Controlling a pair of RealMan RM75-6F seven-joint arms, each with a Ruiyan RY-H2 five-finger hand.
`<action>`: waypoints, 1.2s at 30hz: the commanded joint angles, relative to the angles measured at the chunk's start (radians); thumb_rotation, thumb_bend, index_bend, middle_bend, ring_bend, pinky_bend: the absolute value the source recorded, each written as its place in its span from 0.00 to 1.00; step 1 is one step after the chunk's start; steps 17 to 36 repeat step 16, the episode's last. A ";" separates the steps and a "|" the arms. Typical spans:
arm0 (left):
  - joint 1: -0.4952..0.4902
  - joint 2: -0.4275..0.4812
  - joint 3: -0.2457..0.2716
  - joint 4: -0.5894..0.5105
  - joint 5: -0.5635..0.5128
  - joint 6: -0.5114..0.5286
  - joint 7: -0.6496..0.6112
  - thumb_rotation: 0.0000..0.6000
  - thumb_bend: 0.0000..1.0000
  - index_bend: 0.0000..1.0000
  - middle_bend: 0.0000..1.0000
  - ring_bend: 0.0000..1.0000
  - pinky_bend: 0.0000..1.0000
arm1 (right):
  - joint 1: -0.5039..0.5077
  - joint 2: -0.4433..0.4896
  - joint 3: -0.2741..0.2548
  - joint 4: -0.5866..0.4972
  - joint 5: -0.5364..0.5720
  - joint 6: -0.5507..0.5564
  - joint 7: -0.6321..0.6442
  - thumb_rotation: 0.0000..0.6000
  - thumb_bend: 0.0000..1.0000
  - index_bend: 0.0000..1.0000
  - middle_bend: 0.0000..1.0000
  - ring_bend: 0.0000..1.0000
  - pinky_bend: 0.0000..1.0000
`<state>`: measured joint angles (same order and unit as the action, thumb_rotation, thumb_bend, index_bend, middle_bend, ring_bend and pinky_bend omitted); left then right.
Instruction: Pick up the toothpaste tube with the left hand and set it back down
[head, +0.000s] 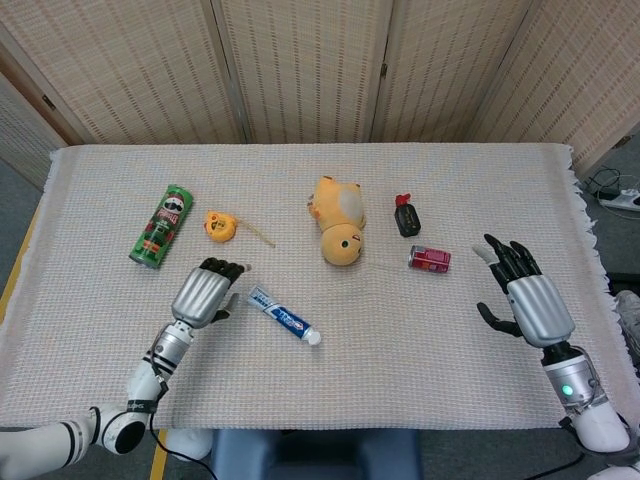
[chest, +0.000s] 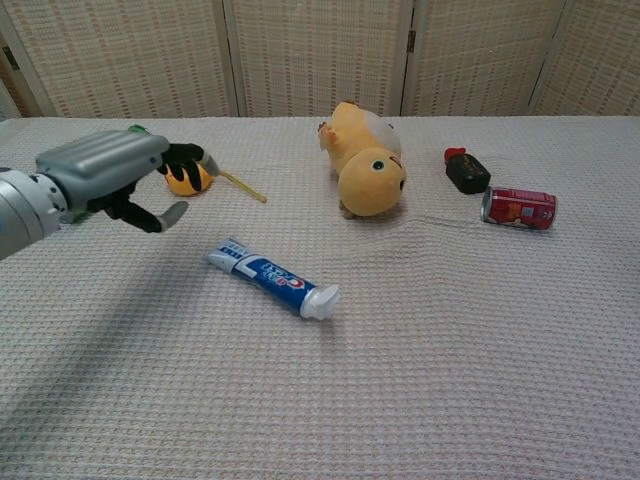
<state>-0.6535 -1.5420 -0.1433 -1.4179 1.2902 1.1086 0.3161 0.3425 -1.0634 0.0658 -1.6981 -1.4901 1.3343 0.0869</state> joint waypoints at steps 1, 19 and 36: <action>0.090 0.112 -0.014 -0.088 -0.055 0.083 -0.049 1.00 0.56 0.27 0.35 0.29 0.26 | -0.029 0.054 -0.030 0.034 -0.024 -0.007 0.086 1.00 0.42 0.00 0.00 0.06 0.04; 0.431 0.305 0.089 -0.208 0.036 0.465 -0.180 1.00 0.56 0.32 0.35 0.29 0.24 | -0.169 0.036 -0.067 0.113 -0.067 0.153 0.167 1.00 0.41 0.00 0.01 0.07 0.00; 0.431 0.305 0.089 -0.208 0.036 0.465 -0.180 1.00 0.56 0.32 0.35 0.29 0.24 | -0.169 0.036 -0.067 0.113 -0.067 0.153 0.167 1.00 0.41 0.00 0.01 0.07 0.00</action>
